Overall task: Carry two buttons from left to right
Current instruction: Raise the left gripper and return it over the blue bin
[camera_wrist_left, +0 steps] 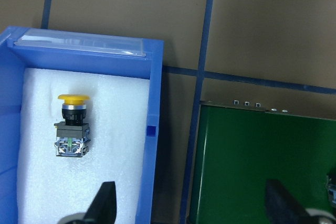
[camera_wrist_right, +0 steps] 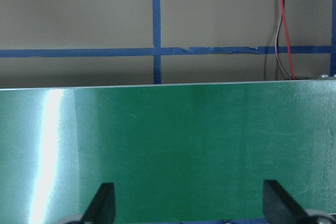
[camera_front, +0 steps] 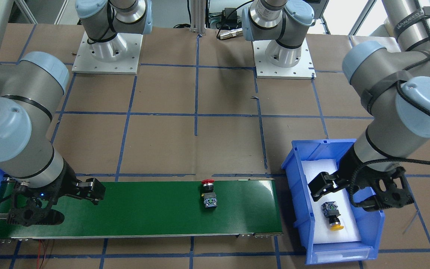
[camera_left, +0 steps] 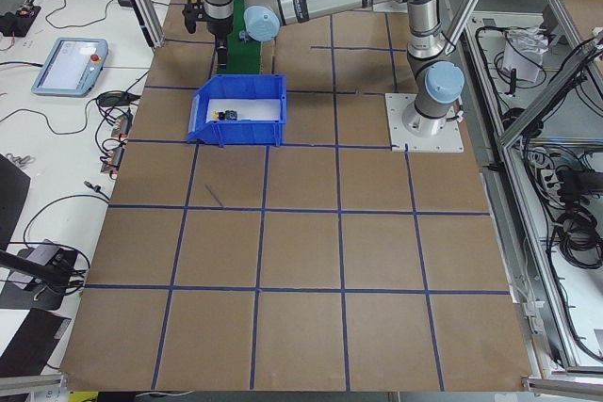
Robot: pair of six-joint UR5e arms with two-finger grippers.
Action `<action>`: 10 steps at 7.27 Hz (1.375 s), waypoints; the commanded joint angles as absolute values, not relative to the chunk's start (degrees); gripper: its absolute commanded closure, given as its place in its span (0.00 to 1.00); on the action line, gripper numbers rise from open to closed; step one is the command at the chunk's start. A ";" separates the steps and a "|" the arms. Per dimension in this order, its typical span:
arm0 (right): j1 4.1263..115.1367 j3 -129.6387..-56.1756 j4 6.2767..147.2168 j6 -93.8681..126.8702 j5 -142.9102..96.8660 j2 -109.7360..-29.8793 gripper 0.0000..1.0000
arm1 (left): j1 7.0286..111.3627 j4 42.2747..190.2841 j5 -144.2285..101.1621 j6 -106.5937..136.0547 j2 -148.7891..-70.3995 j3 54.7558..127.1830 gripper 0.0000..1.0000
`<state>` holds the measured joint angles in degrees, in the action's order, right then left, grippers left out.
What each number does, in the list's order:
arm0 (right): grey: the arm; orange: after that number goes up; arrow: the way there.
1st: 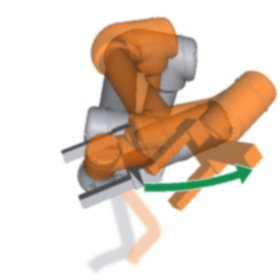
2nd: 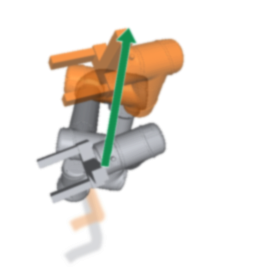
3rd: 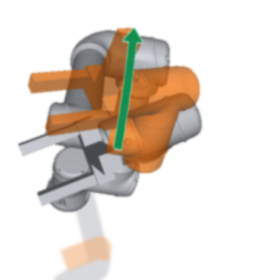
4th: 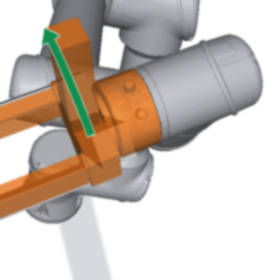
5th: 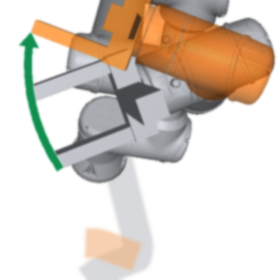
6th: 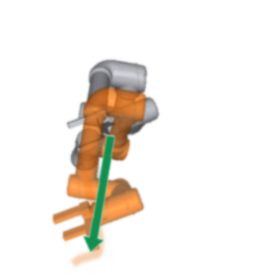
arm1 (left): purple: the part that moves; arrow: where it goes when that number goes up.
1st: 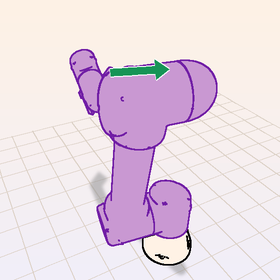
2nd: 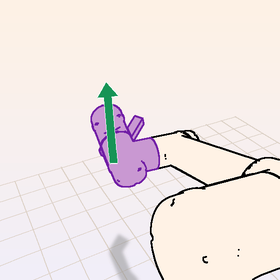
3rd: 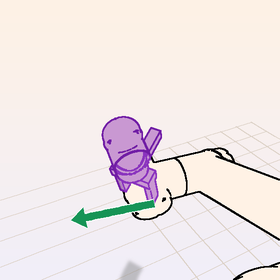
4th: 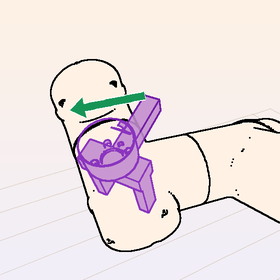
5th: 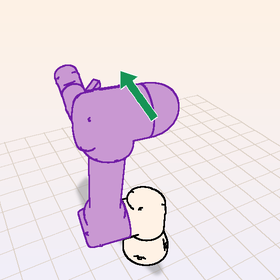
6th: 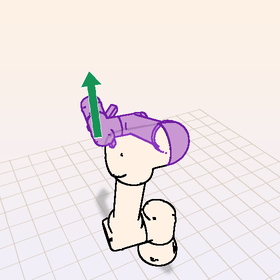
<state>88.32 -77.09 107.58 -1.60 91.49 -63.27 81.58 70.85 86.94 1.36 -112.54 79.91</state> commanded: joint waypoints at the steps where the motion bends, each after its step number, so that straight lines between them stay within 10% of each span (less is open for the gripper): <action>1: 88.33 -77.08 107.58 -1.67 91.49 -63.19 0.00 | 78.84 71.19 86.84 -0.09 -114.33 79.98 0.00; 4: 88.33 -77.26 107.84 -1.58 91.41 -60.48 0.00 | 78.93 69.70 87.10 -0.35 -117.85 78.84 0.27; 10: 88.15 -76.82 107.58 -1.58 91.41 -59.15 0.00 | 78.66 65.39 87.10 -1.93 -121.81 78.66 0.28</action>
